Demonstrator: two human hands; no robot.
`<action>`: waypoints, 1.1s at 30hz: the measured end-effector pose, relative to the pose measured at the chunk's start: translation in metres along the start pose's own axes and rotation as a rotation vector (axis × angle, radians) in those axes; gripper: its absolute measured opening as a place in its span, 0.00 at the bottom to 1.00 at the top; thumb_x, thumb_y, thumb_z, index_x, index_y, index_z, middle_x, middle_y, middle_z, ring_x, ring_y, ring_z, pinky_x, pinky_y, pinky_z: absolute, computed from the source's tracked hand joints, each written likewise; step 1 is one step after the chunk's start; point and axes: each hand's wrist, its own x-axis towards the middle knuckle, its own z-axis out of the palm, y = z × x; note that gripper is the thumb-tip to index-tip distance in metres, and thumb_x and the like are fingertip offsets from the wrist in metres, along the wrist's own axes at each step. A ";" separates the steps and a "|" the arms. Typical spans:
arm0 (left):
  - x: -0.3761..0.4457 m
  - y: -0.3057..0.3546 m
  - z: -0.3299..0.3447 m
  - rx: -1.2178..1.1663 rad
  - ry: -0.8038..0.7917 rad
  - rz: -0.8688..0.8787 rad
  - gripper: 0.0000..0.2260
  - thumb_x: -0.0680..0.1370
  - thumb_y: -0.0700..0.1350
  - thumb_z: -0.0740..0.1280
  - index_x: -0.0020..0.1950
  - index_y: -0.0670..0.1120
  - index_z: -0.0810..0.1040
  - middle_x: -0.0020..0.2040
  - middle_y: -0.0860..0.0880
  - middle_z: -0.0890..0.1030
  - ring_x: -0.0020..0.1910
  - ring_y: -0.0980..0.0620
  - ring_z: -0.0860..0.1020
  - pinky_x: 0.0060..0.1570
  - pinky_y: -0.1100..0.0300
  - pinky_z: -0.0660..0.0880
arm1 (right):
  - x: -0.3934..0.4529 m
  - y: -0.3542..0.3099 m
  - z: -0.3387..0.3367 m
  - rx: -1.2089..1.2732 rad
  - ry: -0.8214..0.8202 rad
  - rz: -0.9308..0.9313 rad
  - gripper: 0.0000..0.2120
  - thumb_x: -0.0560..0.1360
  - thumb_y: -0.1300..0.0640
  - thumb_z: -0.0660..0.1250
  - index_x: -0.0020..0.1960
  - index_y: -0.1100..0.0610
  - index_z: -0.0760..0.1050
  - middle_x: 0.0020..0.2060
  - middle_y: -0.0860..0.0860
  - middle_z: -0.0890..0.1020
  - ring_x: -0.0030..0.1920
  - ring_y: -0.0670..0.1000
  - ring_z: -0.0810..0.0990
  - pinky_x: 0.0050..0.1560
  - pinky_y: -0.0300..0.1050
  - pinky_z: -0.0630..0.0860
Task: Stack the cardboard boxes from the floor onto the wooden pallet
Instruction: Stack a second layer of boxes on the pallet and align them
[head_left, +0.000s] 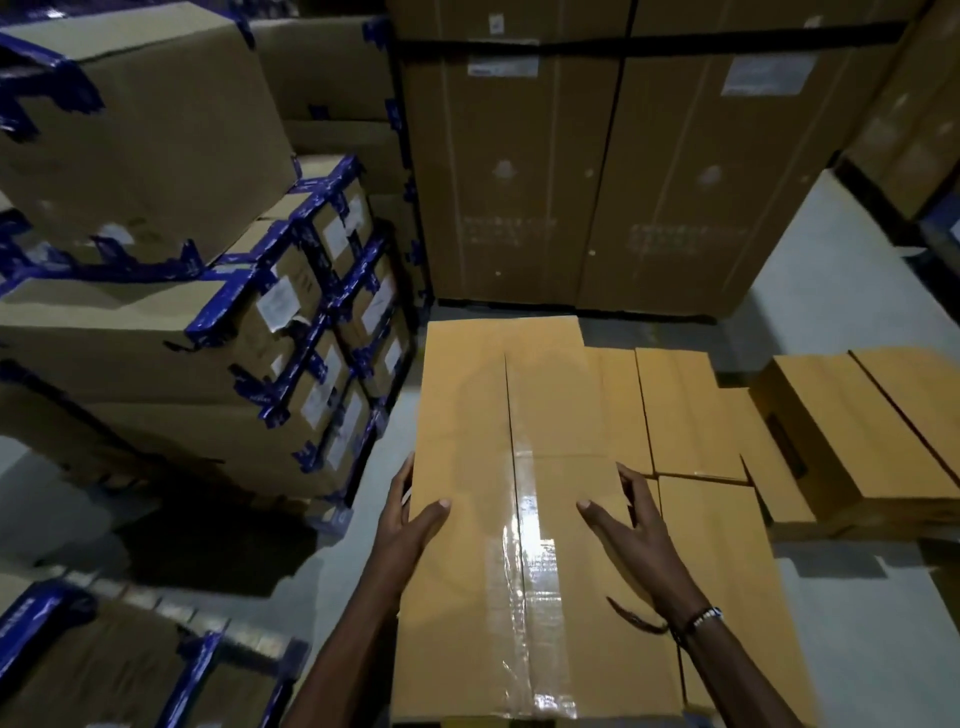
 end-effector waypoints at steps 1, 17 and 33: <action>0.010 0.003 0.004 -0.001 -0.013 0.002 0.30 0.81 0.40 0.71 0.76 0.63 0.65 0.68 0.63 0.74 0.63 0.63 0.77 0.48 0.67 0.80 | 0.007 -0.002 -0.003 0.003 0.007 0.003 0.36 0.75 0.43 0.73 0.78 0.40 0.61 0.78 0.42 0.63 0.75 0.44 0.61 0.68 0.48 0.61; 0.230 0.019 0.050 0.041 -0.189 -0.032 0.34 0.79 0.46 0.74 0.81 0.62 0.63 0.72 0.58 0.75 0.64 0.56 0.81 0.53 0.55 0.83 | 0.196 -0.018 -0.008 -0.025 0.104 0.097 0.31 0.76 0.44 0.72 0.74 0.36 0.60 0.71 0.37 0.64 0.72 0.42 0.60 0.67 0.48 0.62; 0.554 -0.126 0.087 0.192 -0.171 -0.157 0.29 0.76 0.54 0.77 0.72 0.64 0.68 0.70 0.57 0.76 0.65 0.53 0.80 0.63 0.43 0.80 | 0.505 0.138 0.046 -0.015 0.151 0.259 0.38 0.76 0.41 0.73 0.79 0.35 0.56 0.80 0.40 0.58 0.80 0.48 0.57 0.69 0.52 0.63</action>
